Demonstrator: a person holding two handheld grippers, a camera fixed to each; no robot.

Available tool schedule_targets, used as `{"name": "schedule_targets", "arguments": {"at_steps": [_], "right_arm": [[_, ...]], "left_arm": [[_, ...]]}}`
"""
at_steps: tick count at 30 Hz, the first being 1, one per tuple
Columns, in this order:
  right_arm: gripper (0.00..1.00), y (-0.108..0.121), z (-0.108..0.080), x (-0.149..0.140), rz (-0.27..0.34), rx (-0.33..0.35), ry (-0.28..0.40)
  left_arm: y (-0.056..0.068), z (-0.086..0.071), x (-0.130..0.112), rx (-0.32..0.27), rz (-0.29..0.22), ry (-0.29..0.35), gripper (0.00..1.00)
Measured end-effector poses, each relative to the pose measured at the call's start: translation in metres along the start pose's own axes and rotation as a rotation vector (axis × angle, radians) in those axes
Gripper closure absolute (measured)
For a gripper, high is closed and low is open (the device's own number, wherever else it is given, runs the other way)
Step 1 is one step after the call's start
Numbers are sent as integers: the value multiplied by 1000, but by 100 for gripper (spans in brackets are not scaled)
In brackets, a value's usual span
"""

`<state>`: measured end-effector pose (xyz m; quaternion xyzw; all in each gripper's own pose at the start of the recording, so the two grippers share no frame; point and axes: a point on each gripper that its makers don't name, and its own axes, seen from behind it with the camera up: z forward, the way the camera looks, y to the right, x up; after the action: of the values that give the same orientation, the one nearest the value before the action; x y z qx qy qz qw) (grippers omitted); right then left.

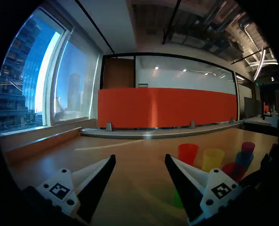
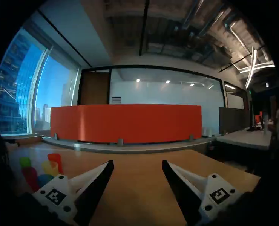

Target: Pour water

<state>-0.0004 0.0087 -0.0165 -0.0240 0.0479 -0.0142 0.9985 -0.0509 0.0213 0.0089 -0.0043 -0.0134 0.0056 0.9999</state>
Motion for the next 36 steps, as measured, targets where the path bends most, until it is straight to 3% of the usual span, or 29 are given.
{"name": "schedule_targets", "arguments": {"at_steps": [6,14,36], "right_arm": [[1,0,4,4,35,18,39],[1,0,10,-3,28,19,43],[1,-13,21,-28,52,37,-19]], "left_arm": [[0,0,0,0,0,0,3],[0,-1,0,0,0,0,3],[0,0,1,0,0,0,3]]}}
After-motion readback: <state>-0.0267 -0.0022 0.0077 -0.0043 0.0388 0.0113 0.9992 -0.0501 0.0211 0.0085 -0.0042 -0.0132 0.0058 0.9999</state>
